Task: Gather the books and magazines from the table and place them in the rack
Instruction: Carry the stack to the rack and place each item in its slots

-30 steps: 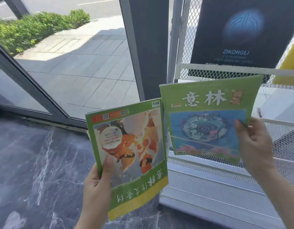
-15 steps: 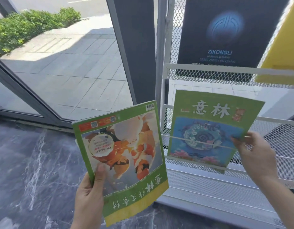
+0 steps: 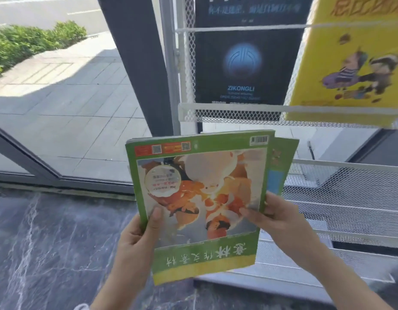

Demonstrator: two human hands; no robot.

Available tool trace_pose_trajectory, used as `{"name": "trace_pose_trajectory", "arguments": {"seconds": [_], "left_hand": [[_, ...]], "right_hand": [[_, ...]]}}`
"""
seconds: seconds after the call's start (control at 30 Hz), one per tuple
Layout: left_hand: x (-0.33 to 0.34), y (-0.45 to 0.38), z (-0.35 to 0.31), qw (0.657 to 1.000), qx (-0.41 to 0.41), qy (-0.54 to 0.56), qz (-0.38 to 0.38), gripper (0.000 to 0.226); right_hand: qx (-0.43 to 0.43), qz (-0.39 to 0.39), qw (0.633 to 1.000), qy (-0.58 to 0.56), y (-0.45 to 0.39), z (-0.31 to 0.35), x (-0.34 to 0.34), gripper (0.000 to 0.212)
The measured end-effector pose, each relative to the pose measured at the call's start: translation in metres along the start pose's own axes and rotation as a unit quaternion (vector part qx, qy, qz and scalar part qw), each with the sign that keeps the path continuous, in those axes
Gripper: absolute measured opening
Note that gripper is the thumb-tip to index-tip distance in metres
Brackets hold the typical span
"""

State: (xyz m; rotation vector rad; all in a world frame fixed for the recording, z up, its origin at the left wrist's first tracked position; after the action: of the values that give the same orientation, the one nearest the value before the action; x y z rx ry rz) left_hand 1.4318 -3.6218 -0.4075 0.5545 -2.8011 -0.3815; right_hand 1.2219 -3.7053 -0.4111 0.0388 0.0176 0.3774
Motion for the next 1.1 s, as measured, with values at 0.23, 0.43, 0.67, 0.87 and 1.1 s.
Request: {"name": "trace_pose_trajectory", "arguments": {"seconds": [0.23, 0.43, 0.67, 0.87, 1.1], "left_hand": [[0.143, -0.021, -0.043, 0.980, 0.094, -0.149, 0.096, 0.016], [0.237, -0.036, -0.057, 0.954, 0.155, -0.208, 0.148, 0.016], [0.258, -0.065, -0.001, 0.943, 0.106, -0.293, 0.117, 0.020], [0.259, -0.078, 0.048, 0.920, 0.060, -0.380, 0.068, 0.016], [0.265, -0.086, 0.057, 0.897, 0.087, -0.432, 0.032, 0.017]], "right_hand": [[-0.101, -0.155, 0.962, 0.201, 0.022, 0.080, -0.147, 0.022], [-0.168, -0.203, 0.923, 0.280, 0.020, 0.105, -0.229, 0.021], [-0.121, -0.199, 0.909, 0.347, 0.015, 0.048, -0.270, 0.014], [-0.048, -0.167, 0.919, 0.355, 0.017, -0.016, -0.281, 0.014], [-0.008, -0.159, 0.917, 0.366, 0.014, -0.044, -0.292, 0.016]]}}
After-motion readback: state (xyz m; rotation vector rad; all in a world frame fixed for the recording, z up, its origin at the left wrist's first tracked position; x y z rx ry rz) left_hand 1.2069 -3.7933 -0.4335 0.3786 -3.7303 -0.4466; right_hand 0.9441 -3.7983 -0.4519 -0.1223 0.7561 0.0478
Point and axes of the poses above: each hand's wrist, its own y-axis away from the middle knuckle, its own x-axis out of the palm, z = x × y, the point moved 8 cm from there along -y, towards the middle knuckle, and after that the axes turned 9 degrees about -x, right-handed, at the moved point
